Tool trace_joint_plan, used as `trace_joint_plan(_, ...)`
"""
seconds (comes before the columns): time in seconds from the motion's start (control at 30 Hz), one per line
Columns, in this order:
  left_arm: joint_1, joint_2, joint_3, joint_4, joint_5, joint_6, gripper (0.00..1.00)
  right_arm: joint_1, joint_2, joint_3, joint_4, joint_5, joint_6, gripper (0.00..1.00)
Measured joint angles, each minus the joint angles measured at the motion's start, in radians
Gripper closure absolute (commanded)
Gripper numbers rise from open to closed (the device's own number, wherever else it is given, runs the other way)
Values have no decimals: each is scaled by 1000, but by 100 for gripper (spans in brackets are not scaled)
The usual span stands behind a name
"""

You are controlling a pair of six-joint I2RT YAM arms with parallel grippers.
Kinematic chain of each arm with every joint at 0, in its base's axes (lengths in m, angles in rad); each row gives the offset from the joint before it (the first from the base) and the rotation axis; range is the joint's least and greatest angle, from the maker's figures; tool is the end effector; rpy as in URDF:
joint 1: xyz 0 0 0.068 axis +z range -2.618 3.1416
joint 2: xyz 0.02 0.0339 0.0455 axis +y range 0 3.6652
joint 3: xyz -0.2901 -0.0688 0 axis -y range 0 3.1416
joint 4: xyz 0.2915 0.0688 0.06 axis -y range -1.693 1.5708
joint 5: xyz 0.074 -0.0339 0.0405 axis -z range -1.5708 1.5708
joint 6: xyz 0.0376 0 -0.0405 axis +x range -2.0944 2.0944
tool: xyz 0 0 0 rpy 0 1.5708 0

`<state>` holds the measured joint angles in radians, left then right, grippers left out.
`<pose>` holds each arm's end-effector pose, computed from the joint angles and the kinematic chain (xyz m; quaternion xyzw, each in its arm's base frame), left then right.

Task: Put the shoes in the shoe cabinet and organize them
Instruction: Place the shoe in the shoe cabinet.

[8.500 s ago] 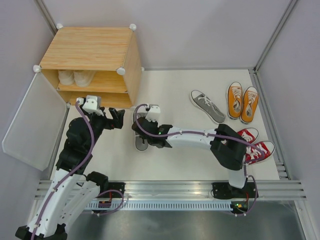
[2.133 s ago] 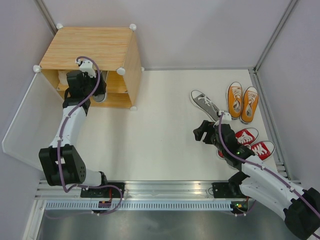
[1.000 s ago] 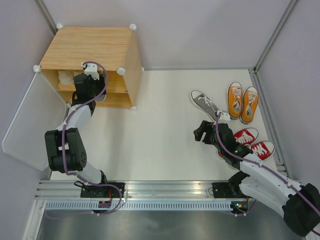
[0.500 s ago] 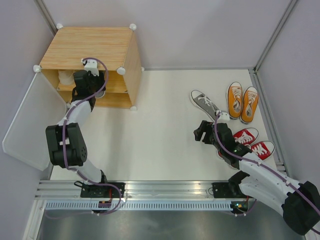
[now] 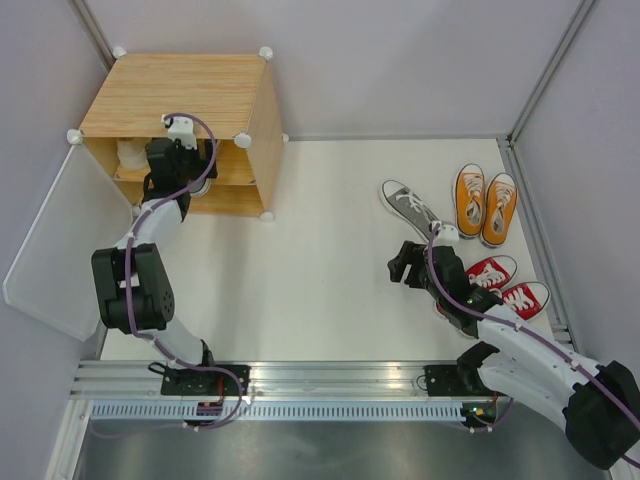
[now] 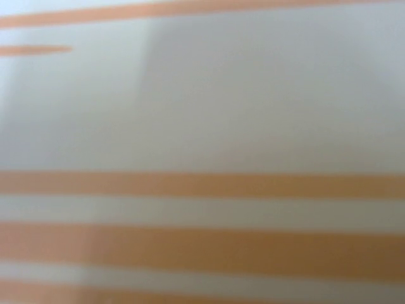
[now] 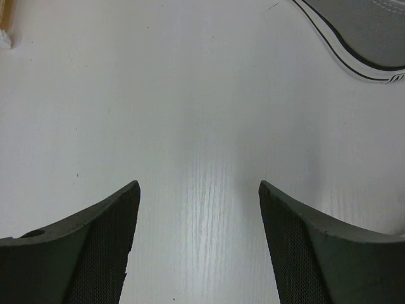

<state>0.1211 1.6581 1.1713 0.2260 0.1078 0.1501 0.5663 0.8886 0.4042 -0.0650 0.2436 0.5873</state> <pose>0.4359 0.0490 0.2904 0.0443 0.7913 0.0399 0.6085 0.1882 0.1089 0.1983 0.0685 0.8653 0.1757 0.4645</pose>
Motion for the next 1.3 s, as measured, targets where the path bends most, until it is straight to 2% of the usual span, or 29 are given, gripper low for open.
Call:
trace_joint_plan(0.97, 0, -63, 8, -80, -12, -117, 0, 0, -22, 0, 5, -3, -3, 20)
trace_joint_plan(1.3, 2, -82, -26, -45, -13, -142, 0, 0, -22, 0, 6, -3, -9, 20)
